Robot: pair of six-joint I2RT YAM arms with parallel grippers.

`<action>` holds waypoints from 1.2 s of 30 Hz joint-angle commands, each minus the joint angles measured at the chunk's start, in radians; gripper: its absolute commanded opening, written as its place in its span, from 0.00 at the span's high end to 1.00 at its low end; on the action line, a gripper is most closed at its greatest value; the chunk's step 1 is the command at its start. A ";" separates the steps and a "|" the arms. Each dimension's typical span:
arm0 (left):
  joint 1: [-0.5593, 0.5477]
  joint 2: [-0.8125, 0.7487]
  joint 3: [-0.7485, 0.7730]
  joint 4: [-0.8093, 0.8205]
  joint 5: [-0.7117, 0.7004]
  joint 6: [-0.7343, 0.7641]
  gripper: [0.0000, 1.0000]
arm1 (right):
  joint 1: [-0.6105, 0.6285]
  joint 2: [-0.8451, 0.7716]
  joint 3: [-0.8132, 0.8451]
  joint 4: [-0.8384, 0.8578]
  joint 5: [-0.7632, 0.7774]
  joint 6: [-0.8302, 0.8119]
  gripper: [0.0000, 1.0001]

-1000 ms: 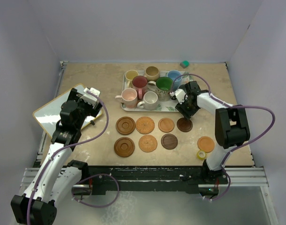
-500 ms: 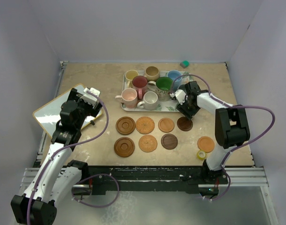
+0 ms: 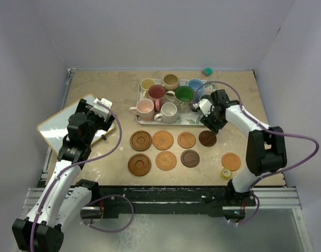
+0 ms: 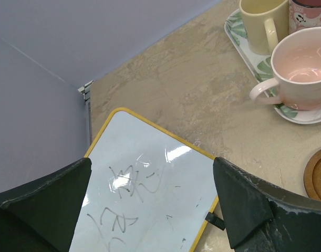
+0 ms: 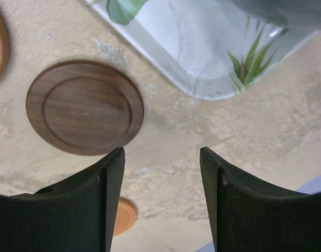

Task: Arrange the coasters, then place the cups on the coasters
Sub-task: Move the coaster to the center of the board.

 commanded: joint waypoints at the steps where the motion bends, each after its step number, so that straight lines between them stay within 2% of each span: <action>1: 0.007 -0.019 0.007 0.037 0.004 0.003 0.05 | -0.014 -0.097 -0.029 -0.069 -0.015 -0.025 0.38; 13: 0.007 -0.024 0.005 0.040 0.014 0.001 0.05 | -0.196 -0.294 -0.224 -0.188 -0.053 -0.202 0.34; 20: 0.007 -0.022 0.014 0.036 0.029 -0.005 0.05 | -0.197 -0.358 -0.344 -0.136 -0.056 -0.262 0.32; 36: 0.007 -0.027 0.010 0.033 0.015 -0.003 0.05 | -0.159 -0.277 -0.408 -0.030 -0.061 -0.255 0.32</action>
